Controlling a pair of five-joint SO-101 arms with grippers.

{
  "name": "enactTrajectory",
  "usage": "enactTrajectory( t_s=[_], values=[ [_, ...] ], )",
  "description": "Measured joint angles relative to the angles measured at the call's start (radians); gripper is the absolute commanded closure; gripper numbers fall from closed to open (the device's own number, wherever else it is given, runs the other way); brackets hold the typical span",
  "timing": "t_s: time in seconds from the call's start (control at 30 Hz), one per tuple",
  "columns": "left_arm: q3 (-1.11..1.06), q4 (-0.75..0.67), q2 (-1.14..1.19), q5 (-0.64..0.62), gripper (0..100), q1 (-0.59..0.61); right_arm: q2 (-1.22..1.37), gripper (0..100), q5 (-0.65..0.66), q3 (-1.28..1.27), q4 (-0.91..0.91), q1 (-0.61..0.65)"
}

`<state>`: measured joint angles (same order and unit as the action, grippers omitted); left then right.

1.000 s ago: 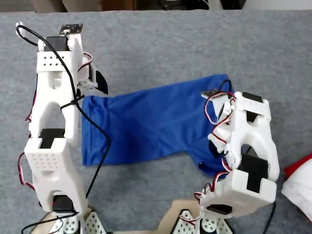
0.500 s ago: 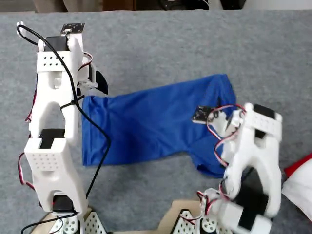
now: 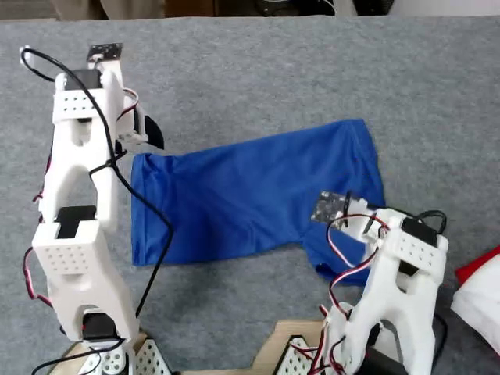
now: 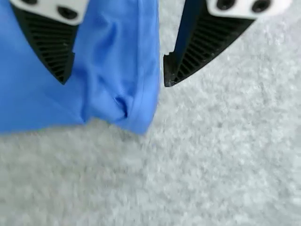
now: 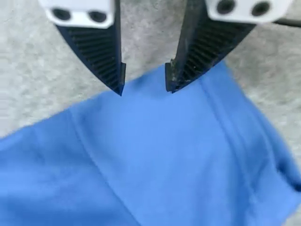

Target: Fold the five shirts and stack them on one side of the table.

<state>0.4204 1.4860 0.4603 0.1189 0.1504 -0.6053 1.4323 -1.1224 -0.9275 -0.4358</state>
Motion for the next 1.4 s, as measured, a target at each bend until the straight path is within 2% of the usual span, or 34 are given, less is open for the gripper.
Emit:
enactTrajectory(
  t_s=[0.1, 0.27, 0.53, 0.77, 1.07, 1.27, 1.4],
  values=[
    [-0.080, -0.103, 0.000, -0.068, 69, 0.000, 0.005, 85.9, -0.143, 0.054, 0.005, 0.034],
    [-0.166, -0.192, 0.000, -0.126, 70, 0.002, 0.114, 98.8, -0.382, 0.245, 0.005, 0.126],
    [-0.170, -0.206, 0.011, -0.161, 90, 0.002, 0.565, 99.0, -0.591, 0.717, -0.037, 0.232],
    [-0.167, -0.292, 0.141, -0.161, 92, 0.002, 1.076, 99.0, -0.655, 1.284, -0.259, 0.284],
    [-0.046, -0.288, 0.227, -0.161, 92, 0.002, 1.639, 99.0, -0.658, 2.031, -0.493, 0.293],
    [-0.005, -0.290, 0.249, -0.161, 92, 0.002, 1.926, 99.1, -0.658, 2.503, -0.551, 0.293],
    [-0.005, -0.290, 0.249, -0.161, 92, 0.003, 2.044, 99.1, -0.658, 2.714, -0.551, 0.296]
  ],
)
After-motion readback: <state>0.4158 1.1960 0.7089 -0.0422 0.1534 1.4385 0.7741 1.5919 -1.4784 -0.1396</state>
